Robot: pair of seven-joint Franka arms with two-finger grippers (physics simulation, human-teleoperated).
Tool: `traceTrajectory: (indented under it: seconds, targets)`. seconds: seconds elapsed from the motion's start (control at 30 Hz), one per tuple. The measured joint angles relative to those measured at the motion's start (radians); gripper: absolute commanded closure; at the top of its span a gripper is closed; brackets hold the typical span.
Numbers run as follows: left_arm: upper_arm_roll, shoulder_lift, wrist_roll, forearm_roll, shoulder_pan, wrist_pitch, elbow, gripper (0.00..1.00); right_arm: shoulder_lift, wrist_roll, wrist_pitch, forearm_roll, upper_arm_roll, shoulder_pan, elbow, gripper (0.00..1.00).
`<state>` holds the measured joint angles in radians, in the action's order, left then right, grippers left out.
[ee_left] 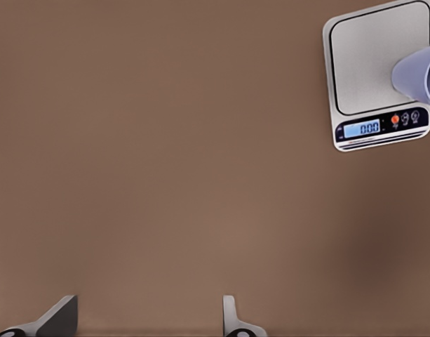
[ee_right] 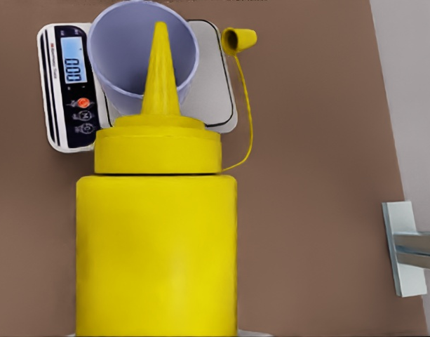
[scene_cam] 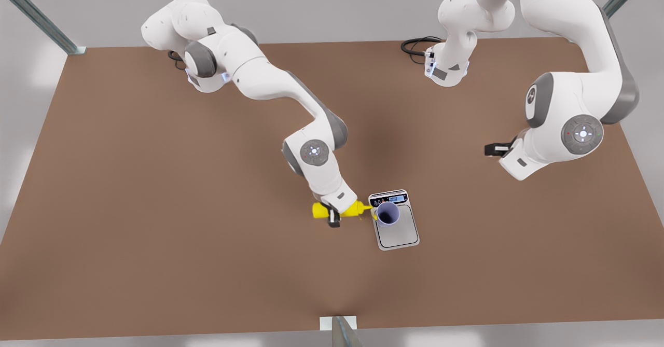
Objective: Move cup to the weight, pick up sauce bottle, pour sauce
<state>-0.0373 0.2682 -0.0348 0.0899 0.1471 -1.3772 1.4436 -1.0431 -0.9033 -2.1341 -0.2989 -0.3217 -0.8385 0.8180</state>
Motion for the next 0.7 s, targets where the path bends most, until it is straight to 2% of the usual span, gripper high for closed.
traceTrajectory:
  seconds: [0.23,0.7]
  targets:
    - [0.003,-0.001,0.017,-0.003,0.001,0.016,0.001,0.0,-0.037,0.261,-0.104,0.04,0.003,-0.042,-0.024,0.58]
    - [0.004,0.006,0.037,-0.02,0.0,0.012,0.005,0.0,-0.05,0.469,-0.027,0.348,0.007,-0.1,-0.023,0.58]
